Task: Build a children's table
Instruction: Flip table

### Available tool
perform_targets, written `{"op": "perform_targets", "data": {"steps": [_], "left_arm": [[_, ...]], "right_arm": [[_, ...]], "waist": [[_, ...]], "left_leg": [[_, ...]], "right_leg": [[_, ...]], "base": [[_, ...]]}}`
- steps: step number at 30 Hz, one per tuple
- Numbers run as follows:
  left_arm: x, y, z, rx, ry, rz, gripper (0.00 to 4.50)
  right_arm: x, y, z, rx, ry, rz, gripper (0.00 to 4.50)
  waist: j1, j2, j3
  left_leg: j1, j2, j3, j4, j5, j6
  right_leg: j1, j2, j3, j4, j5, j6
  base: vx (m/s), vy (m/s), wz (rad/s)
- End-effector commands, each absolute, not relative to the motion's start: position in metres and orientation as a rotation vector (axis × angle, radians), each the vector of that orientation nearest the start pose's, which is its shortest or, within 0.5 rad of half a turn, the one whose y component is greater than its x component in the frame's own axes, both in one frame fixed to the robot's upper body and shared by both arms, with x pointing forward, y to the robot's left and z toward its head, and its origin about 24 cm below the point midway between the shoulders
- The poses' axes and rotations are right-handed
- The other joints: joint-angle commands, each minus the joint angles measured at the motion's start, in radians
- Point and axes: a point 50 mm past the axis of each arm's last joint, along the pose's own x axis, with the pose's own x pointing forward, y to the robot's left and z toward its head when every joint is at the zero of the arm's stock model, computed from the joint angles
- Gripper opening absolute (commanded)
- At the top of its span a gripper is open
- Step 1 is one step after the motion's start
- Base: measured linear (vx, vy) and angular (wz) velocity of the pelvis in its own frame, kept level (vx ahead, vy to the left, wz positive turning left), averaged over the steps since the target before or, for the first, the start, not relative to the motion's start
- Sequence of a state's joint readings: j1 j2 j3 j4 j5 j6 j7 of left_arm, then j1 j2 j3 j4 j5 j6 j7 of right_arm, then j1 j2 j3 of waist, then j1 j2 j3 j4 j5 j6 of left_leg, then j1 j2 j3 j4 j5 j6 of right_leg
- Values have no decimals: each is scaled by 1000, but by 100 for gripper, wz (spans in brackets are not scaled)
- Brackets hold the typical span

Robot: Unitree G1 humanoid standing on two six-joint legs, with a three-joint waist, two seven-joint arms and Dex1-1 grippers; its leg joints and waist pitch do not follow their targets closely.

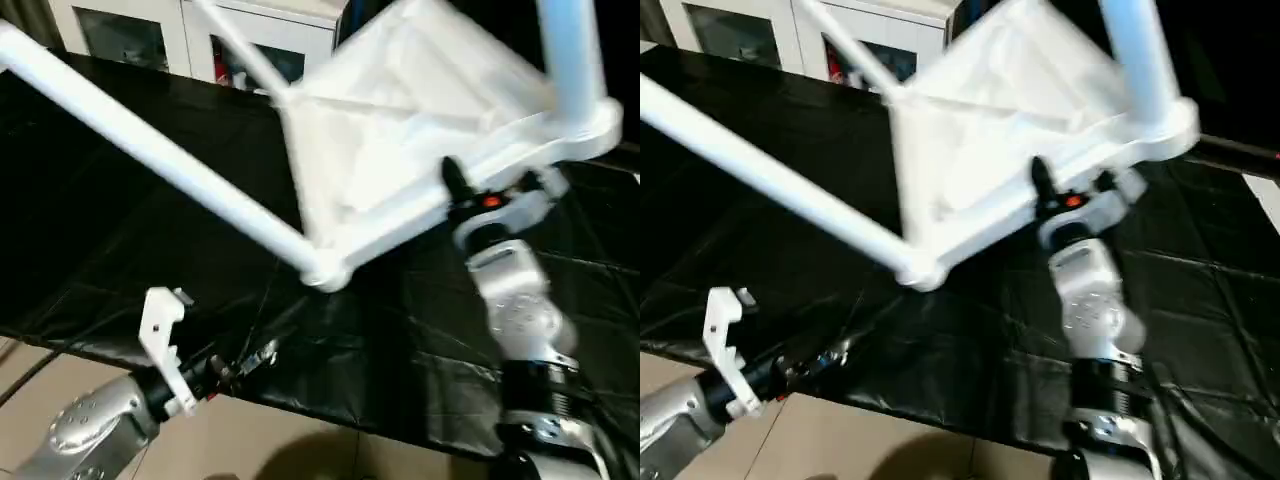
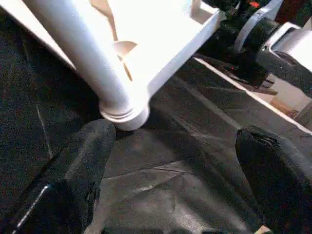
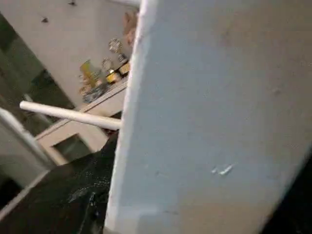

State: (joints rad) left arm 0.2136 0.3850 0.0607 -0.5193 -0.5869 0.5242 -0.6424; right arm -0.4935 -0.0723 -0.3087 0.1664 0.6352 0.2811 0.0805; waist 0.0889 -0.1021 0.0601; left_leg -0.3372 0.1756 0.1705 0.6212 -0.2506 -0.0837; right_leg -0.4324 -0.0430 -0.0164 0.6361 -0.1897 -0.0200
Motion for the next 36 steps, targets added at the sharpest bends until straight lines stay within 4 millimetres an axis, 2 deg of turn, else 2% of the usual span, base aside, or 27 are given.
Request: {"op": "perform_targets", "data": {"steps": [1,3,5,6,7,10,12,15,18,25,36], "left_arm": [[192,162,91,-211,170,-816,450],[194,160,93,-206,160,-823,450],[195,158,94,-203,153,-829,450],[196,157,95,-204,150,-835,450],[197,156,95,-204,150,-837,450],[197,154,96,-206,147,-845,450],[197,154,96,-206,147,-845,450],[197,154,96,-206,147,-845,450],[197,154,96,-206,147,-845,450],[197,154,96,-206,147,-845,450],[197,154,96,-206,147,-845,450]], "right_arm": [[331,-198,147,465,-205,42,193],[329,-196,154,376,-212,50,193],[329,-195,158,319,-205,41,193],[328,-194,160,273,-199,31,193],[327,-193,161,254,-199,27,193],[325,-192,162,248,-190,5,193],[325,-192,162,248,-190,5,193],[325,-192,162,248,-190,5,191],[325,-192,162,248,-190,5,191],[325,-192,162,248,-190,5,191],[325,-192,162,248,-190,5,191]], "waist": [[-7,2,-56],[-9,0,-54],[-10,2,-54],[-12,-2,-54],[-13,2,-55],[-19,-3,-55],[-24,-3,-56],[-27,-3,-57],[-30,-4,-59],[-31,-5,-60],[-30,-4,-60]], "left_leg": [[-2,27,2,-76,-16,-5],[-7,27,0,-77,-36,-13],[-10,27,-2,-78,-38,-18],[-11,26,-3,-77,-40,-23],[-11,26,-3,-77,-43,-24],[-11,25,-3,-77,-79,-26],[-13,25,-5,-77,-80,-25],[-9,26,-3,-75,-89,-20],[-13,27,-5,-75,-73,-18],[-14,26,-5,-74,-56,-17],[-14,26,-5,-73,-56,-17]], "right_leg": [[63,-55,42,-62,-107,-75],[63,-55,42,-67,-162,-55],[65,-55,42,-67,-173,-47],[64,-53,43,-70,-188,-34],[63,-53,43,-69,-190,-33],[59,-53,44,-75,-240,-20],[60,-52,44,-74,-237,-21],[55,-50,43,-75,-231,-29],[59,-50,42,-69,-188,-41],[63,-50,42,-66,-158,-48],[64,-50,42,-65,-158,-48]], "base": [[0,0,0],[0,0,0],[0,0,0],[0,0,0],[0,0,0],[0,0,0],[0,0,0],[0,0,0],[0,0,0],[0,0,0],[0,0,0]]}}
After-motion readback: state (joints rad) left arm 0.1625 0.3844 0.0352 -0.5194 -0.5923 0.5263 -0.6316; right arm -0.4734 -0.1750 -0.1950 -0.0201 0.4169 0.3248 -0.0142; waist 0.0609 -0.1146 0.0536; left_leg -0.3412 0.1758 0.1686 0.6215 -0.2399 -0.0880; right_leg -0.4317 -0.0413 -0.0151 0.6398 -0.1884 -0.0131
